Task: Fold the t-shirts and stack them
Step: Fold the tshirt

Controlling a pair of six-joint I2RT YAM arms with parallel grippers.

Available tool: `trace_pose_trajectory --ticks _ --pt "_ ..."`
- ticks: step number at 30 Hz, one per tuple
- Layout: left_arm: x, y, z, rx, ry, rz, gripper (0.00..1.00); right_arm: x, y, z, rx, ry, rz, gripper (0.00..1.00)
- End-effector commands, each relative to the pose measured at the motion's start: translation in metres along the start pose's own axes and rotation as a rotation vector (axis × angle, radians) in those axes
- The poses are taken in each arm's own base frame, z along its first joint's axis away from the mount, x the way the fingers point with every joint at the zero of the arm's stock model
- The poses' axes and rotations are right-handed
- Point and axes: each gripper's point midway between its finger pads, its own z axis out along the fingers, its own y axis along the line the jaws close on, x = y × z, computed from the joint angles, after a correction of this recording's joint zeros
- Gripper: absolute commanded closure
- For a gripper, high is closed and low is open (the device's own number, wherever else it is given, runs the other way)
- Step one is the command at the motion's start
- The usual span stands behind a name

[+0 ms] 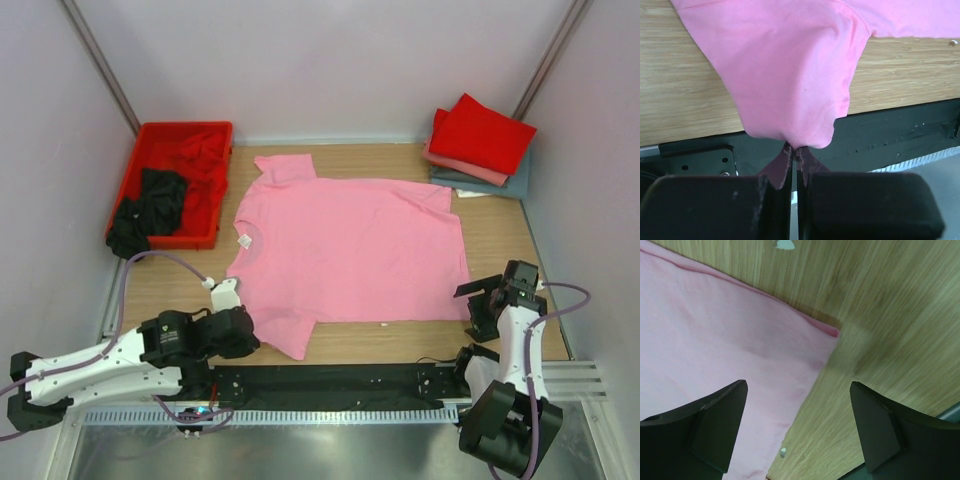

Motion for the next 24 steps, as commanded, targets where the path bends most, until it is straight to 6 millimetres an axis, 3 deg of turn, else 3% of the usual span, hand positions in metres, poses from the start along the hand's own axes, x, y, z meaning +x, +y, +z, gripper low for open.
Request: trace_pose_trajectory --ticks 1,8,11,12,13,17,18,24 --pt "-0.009 -0.002 -0.001 0.028 -0.056 -0.012 1.0 -0.013 0.005 0.006 -0.024 -0.06 0.004 0.1" --pt "-0.011 -0.003 -0.003 0.05 -0.067 -0.025 1.0 -0.009 -0.007 0.036 0.0 -0.05 0.03 0.2" --pt "-0.012 -0.001 -0.002 0.034 -0.068 -0.023 1.0 -0.009 -0.006 0.045 -0.025 -0.042 0.047 0.32" --pt "-0.012 -0.001 -0.003 0.032 -0.069 -0.024 1.0 -0.009 -0.005 0.045 -0.03 -0.039 0.046 0.43" --pt "-0.013 -0.001 -0.003 0.032 -0.072 -0.028 1.0 -0.009 -0.005 0.045 -0.033 -0.037 0.045 0.47" --pt "-0.015 0.002 -0.007 0.023 -0.077 -0.042 1.0 -0.015 -0.001 0.029 -0.043 -0.072 0.01 0.68" --pt "-0.017 0.003 -0.009 0.024 -0.085 -0.045 1.0 -0.017 0.0 0.025 -0.047 -0.086 0.002 0.77" --pt "-0.028 0.003 -0.027 0.011 -0.105 -0.052 1.0 -0.022 0.009 -0.009 -0.095 -0.134 -0.057 0.98"
